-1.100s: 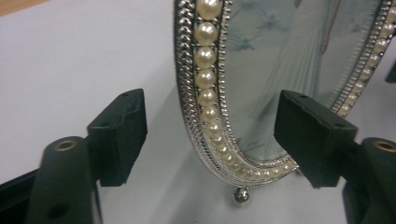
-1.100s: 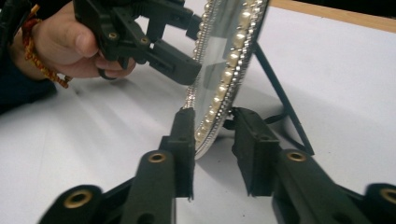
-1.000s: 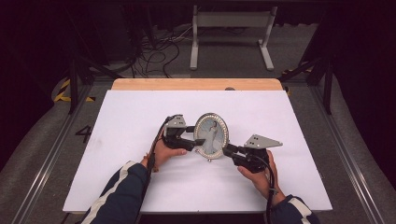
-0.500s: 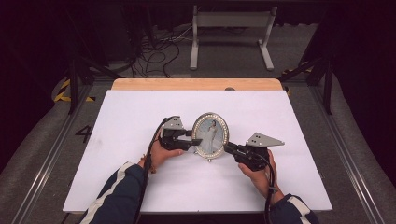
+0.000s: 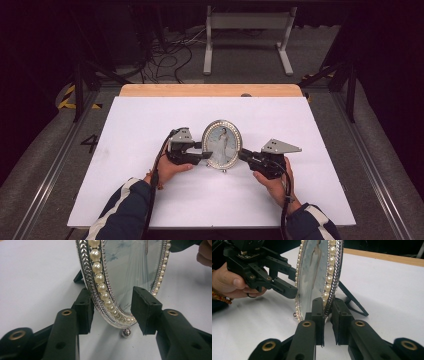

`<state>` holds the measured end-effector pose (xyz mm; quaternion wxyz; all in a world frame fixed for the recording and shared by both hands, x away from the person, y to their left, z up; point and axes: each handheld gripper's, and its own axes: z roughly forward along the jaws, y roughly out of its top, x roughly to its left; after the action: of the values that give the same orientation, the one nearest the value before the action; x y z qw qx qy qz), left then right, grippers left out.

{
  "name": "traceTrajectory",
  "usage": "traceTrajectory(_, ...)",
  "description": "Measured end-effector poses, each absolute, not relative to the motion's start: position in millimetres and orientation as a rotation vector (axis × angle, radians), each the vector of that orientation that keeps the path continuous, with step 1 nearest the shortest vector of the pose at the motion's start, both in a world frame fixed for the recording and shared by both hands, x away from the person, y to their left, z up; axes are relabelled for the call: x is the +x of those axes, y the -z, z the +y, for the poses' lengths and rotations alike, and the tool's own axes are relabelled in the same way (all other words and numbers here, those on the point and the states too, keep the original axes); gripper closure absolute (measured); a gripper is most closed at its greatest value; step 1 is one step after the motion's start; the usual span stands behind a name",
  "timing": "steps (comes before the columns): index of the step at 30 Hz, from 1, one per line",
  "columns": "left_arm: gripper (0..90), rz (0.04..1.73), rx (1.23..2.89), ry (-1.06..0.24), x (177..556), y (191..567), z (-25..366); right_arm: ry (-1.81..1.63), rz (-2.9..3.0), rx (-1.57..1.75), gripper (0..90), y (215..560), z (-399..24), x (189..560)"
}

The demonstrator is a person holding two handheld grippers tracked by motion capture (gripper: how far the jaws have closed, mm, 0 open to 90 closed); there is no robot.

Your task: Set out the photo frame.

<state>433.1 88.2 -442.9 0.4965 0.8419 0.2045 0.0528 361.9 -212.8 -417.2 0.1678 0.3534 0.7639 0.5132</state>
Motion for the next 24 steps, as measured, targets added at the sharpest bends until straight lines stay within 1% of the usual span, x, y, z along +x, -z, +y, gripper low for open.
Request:
traceTrajectory(5, 48.4, 0.529, 1.99, -0.164, 433.2, 437.5, 94.1, -1.445, 2.166, 1.006, 78.6, 417.2, -210.8, 360.3)
traceTrajectory(8, 49.3, 0.528, 1.98, -0.167, 434.1, 436.2, 96.8, -1.438, 2.161, 1.003, 79.1, 416.6, -210.4, 359.5)
traceTrajectory(9, 52.8, 0.522, 1.976, -0.163, 433.8, 435.8, 97.1, -1.434, 2.155, 1.003, 80.1, 415.7, -210.8, 359.1)
traceTrajectory(11, 53.8, 0.516, 1.977, -0.164, 433.0, 435.3, 96.3, -1.437, 2.152, 1.005, 80.7, 415.5, -210.9, 359.0)
traceTrajectory(13, 58.0, 0.509, 1.979, -0.17, 432.7, 434.4, 96.2, -1.438, 2.145, 1.009, 81.0, 415.1, -210.9, 358.7)
traceTrajectory(18, 64.8, 0.524, 1.984, -0.175, 433.2, 434.6, 97.1, -1.439, 2.141, 1.015, 81.4, 415.4, -210.7, 358.5)
traceTrajectory(24, 68.8, 0.531, 1.983, -0.176, 432.7, 434.5, 98.8, -1.437, 2.139, 1.016, 81.3, 415.5, -210.4, 359.5)
